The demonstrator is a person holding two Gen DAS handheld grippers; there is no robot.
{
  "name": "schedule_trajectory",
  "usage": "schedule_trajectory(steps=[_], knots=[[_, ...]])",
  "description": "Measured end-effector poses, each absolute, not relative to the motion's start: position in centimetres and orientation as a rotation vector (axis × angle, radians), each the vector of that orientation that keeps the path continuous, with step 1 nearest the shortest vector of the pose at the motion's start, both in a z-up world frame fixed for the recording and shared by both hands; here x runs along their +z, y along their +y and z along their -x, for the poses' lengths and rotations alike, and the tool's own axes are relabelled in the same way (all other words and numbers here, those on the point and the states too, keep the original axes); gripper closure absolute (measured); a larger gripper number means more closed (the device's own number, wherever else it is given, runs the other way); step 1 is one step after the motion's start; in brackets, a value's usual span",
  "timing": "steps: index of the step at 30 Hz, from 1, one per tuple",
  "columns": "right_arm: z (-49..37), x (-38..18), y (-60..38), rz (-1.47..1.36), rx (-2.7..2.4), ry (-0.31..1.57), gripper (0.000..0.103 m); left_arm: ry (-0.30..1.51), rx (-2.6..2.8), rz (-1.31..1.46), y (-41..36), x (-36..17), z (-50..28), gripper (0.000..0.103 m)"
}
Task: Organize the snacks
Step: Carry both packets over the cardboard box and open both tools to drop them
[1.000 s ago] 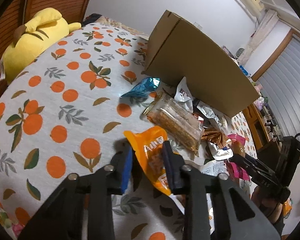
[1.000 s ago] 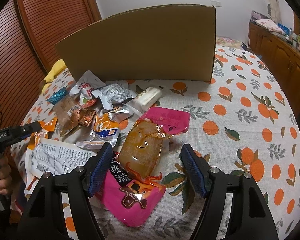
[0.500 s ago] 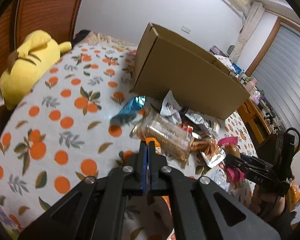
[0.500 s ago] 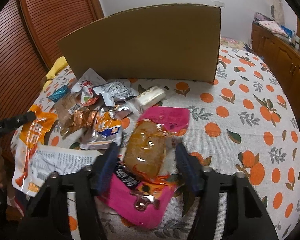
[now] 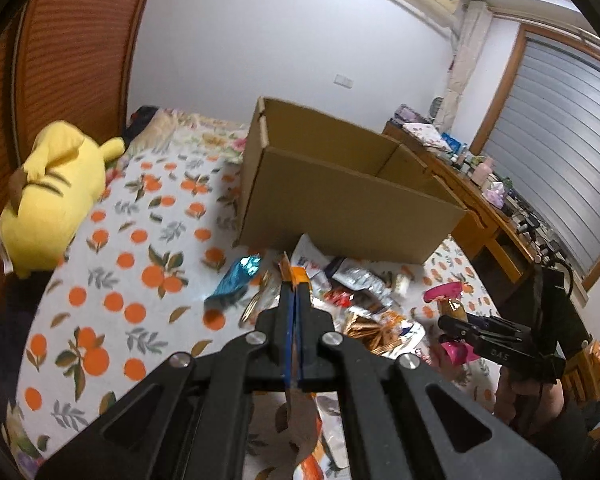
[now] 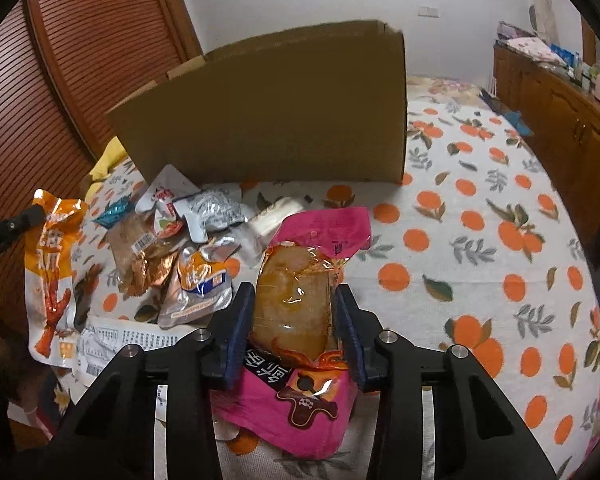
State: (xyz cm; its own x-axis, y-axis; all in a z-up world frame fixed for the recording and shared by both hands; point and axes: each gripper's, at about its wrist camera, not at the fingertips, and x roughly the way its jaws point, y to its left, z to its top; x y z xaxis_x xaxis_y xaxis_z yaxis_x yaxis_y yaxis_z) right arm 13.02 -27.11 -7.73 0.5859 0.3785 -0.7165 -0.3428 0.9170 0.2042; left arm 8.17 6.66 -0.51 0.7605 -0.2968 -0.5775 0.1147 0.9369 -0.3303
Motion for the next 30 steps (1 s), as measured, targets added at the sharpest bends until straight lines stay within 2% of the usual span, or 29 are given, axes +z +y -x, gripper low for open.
schedule_trajectory(steps=[17, 30], knots=[[-12.3, -1.8, -27.0, -0.008, 0.433, 0.698, 0.062, 0.528, -0.322, 0.184, 3.5, 7.0, -6.9, 0.103], [-14.2, 3.6, -26.2, 0.01, 0.452, 0.587, 0.062, 0.422, -0.313, 0.082, 2.5, 13.8, -10.6, 0.103]])
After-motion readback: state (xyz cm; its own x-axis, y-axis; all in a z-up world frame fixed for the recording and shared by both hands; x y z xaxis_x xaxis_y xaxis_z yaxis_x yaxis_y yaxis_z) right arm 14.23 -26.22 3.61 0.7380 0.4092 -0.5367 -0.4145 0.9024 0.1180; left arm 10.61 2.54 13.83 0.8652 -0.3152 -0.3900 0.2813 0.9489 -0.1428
